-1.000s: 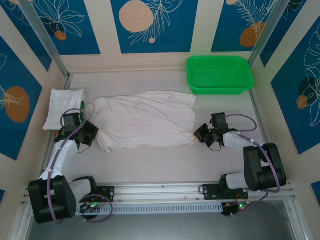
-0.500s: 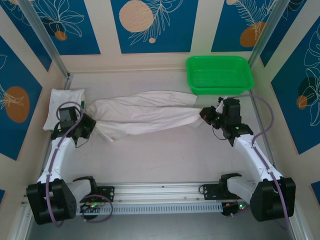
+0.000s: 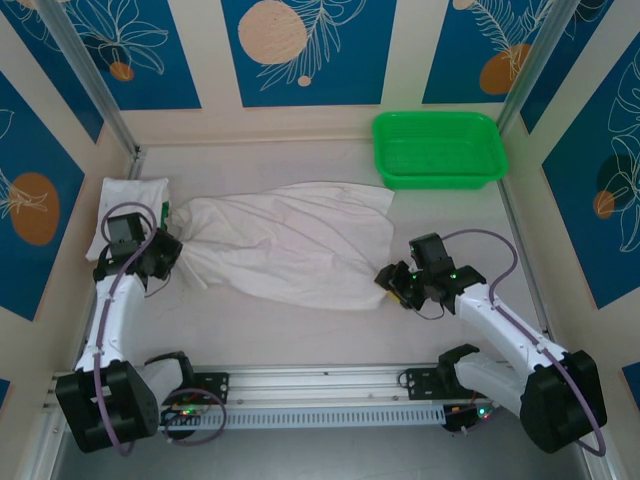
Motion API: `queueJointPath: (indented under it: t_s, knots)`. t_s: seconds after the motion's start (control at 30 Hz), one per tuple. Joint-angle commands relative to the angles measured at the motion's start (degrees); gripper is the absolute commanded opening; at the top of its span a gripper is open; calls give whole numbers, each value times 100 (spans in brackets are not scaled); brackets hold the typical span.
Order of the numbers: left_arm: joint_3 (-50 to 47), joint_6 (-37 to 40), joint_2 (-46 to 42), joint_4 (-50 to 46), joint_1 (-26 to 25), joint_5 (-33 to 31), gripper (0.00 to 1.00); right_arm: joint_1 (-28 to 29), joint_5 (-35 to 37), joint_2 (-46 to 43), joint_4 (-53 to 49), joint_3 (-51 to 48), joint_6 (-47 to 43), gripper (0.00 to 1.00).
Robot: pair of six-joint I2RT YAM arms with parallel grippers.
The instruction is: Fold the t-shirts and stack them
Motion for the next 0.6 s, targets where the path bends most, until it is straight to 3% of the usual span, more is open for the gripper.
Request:
queueJointPath:
  t_s: [0.0, 0.13, 0.27, 0.57]
  knots:
    - [218, 168, 76, -97, 122, 23, 0, -133, 716, -276, -1030, 262, -157, 69]
    - [165, 136, 85, -43, 125, 32, 0, -444, 306, -437, -888, 64, -249, 69]
    - [139, 116, 69, -52, 125, 39, 0, -109, -261, -335, -277, -345, 271, 64]
    - [0, 77, 112, 84, 126, 84, 0, 623, 92, 417, -624, -239, -660, 66]
